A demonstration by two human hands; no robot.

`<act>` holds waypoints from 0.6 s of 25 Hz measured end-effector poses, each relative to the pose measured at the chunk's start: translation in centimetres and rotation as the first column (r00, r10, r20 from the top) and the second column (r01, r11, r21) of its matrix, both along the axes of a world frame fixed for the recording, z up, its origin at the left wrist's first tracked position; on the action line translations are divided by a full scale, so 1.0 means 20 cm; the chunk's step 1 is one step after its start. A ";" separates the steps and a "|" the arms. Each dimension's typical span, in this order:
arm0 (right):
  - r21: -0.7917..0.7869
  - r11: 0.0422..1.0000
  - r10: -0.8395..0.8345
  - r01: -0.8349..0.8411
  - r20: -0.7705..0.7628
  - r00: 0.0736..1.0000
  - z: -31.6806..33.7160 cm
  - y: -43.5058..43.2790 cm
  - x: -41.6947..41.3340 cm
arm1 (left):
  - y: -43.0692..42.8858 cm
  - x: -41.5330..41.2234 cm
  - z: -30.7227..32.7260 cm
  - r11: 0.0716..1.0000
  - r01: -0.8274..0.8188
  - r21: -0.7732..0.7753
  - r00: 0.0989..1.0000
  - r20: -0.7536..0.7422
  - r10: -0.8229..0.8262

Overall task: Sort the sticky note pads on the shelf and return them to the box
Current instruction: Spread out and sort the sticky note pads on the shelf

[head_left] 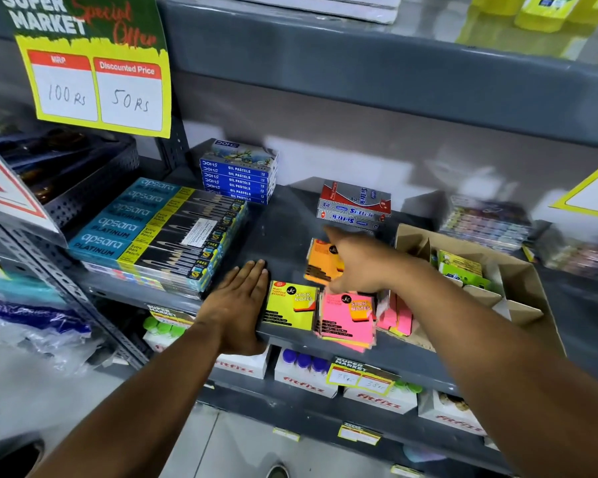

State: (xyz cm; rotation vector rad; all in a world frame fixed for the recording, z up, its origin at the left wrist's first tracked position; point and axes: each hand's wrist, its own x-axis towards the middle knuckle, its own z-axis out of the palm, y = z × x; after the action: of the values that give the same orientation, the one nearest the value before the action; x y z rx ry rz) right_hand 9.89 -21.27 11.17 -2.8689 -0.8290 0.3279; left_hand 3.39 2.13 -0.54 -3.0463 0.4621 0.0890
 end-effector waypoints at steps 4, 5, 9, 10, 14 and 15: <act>0.078 0.996 -0.036 0.042 -0.074 0.997 -0.10 0.16 0.17 | -0.01 -0.02 0.00 0.999 -0.039 -0.019 0.999 -0.005 0.039; 0.076 0.996 -0.038 0.045 -0.097 0.995 -0.13 0.19 0.21 | -0.01 -0.02 0.00 0.999 -0.039 -0.031 0.999 -0.005 0.039; 0.035 0.999 -0.017 0.021 -0.127 0.992 -0.27 0.24 0.30 | -0.01 -0.01 0.00 0.998 -0.028 -0.051 1.000 0.011 0.028; 0.023 1.000 -0.011 0.014 -0.123 0.992 -0.30 0.23 0.31 | 0.00 -0.02 0.00 0.998 -0.028 -0.053 0.999 0.017 0.029; 0.010 1.000 -0.010 0.011 -0.144 0.989 -0.34 0.21 0.32 | 0.00 -0.01 0.00 0.998 -0.021 -0.055 0.999 0.035 0.023; 0.042 0.999 -0.010 0.017 -0.151 0.989 -0.32 0.21 0.31 | 0.00 -0.01 0.00 0.998 -0.020 -0.057 0.999 0.036 0.022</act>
State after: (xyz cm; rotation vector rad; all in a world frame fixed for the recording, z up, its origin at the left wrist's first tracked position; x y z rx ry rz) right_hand 16.16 -17.10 4.79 -2.7678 -0.7789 0.5114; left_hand 3.12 2.22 -0.57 -3.1032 0.4370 0.0214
